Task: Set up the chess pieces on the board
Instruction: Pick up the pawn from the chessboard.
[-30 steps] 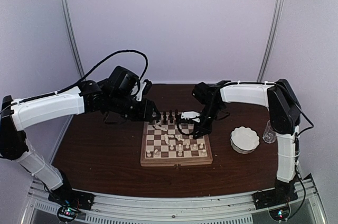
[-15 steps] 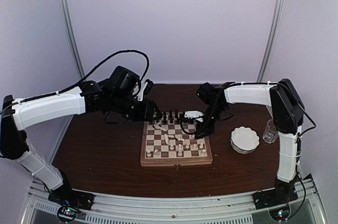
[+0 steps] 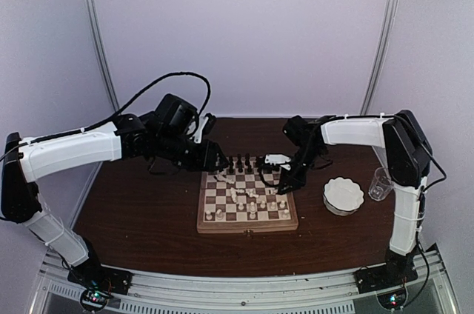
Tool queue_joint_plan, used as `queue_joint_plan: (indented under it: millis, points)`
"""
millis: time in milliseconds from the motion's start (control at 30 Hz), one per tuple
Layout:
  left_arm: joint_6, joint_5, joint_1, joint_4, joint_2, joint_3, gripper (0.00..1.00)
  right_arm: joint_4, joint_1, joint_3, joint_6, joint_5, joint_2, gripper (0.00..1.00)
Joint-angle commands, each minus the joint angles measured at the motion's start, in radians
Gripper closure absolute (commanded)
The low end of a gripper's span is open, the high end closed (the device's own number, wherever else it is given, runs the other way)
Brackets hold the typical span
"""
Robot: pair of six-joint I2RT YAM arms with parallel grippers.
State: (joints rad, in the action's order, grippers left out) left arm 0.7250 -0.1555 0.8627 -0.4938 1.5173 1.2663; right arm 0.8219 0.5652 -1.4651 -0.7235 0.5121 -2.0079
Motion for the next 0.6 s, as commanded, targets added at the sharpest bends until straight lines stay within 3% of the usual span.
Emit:
queue_joint_plan:
  millis: [0,567]
  points:
    - [0.0,-0.01,-0.004,0.046,0.011,-0.009,0.52,0.026,0.001,0.001,-0.043,0.014,-0.015,0.68]
    - [0.005,-0.011,-0.004,0.082,0.036,-0.026,0.52,0.023,0.041,-0.017,-0.066,-0.056,-0.047,0.78]
